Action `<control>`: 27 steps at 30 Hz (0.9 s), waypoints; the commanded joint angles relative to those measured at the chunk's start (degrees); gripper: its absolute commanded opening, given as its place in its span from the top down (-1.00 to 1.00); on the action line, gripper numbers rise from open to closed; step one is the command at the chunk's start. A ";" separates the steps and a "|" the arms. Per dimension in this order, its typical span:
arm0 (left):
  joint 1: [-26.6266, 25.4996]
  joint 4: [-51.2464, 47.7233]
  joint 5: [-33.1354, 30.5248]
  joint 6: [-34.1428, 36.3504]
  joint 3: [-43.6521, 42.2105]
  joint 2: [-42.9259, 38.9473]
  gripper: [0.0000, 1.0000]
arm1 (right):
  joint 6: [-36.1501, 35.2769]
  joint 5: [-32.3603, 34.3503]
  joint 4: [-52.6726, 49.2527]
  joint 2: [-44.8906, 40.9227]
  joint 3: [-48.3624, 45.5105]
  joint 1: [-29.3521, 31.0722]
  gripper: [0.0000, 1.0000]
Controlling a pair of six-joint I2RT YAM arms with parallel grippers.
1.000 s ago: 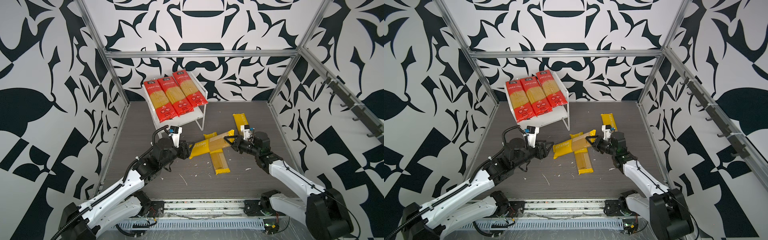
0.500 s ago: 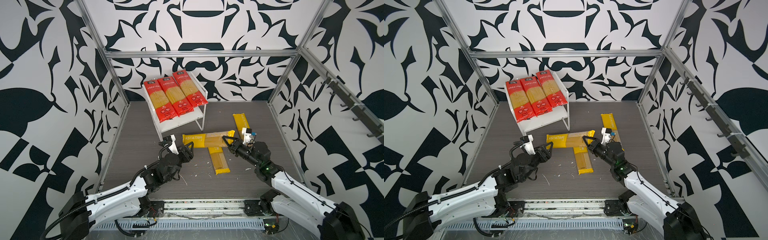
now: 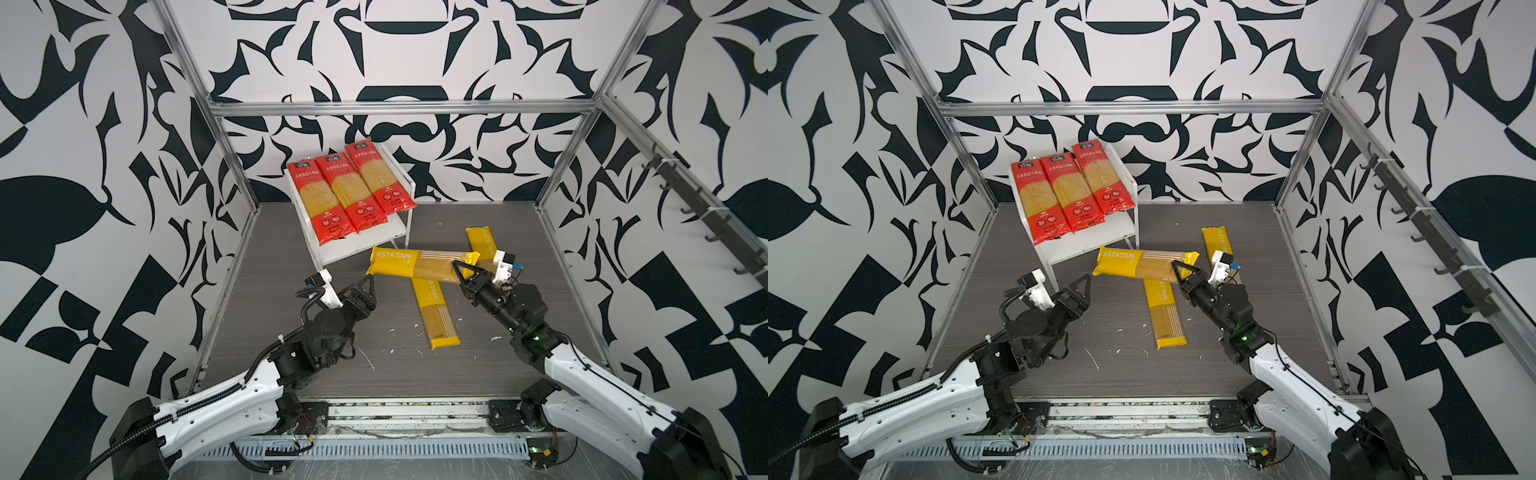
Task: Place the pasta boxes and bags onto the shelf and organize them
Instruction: 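Carry the yellow pack with both grippers to the shelf's lower level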
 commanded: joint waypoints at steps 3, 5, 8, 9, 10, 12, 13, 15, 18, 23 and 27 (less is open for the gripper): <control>-0.12 1.26 -2.15 -1.30 -1.04 -1.17 -0.53 | 4.65 1.88 24.03 3.14 8.24 1.37 1.00; -0.12 1.42 -2.16 -1.32 -1.34 -1.56 -0.53 | 5.64 1.83 25.98 4.53 9.08 1.51 1.00; -0.12 1.43 -2.40 -0.97 -1.46 -2.22 -0.52 | 6.79 2.23 27.20 5.26 9.91 1.82 1.00; -0.12 1.48 -2.52 -0.83 -1.46 -2.32 -0.53 | 6.93 2.23 27.67 5.32 10.17 1.99 1.00; -0.12 1.57 -2.51 -0.59 -1.40 -2.41 -0.53 | 7.38 2.28 28.24 5.47 10.31 1.99 1.00; -0.12 1.74 -2.50 -0.33 -1.43 -2.39 -0.52 | 7.88 2.72 28.87 5.40 10.55 2.00 1.00; -0.12 2.18 -2.38 -0.22 -1.50 -2.25 -0.53 | 8.07 3.00 28.91 5.40 10.59 2.10 1.00; -0.12 2.99 -2.19 -0.11 -1.64 -1.82 -0.53 | 7.93 3.75 29.39 6.11 10.75 2.22 1.00; -0.12 3.98 -1.76 -0.08 -1.53 -0.85 -0.54 | 5.40 7.19 32.35 9.09 11.16 4.37 1.00; -0.12 6.85 -1.39 -0.30 -2.14 0.53 -0.56 | -4.35 17.60 41.32 18.66 12.93 12.41 1.00; -0.06 10.30 -2.11 -1.63 -3.66 1.83 -0.62 | -8.47 26.91 48.97 29.16 14.93 17.72 1.00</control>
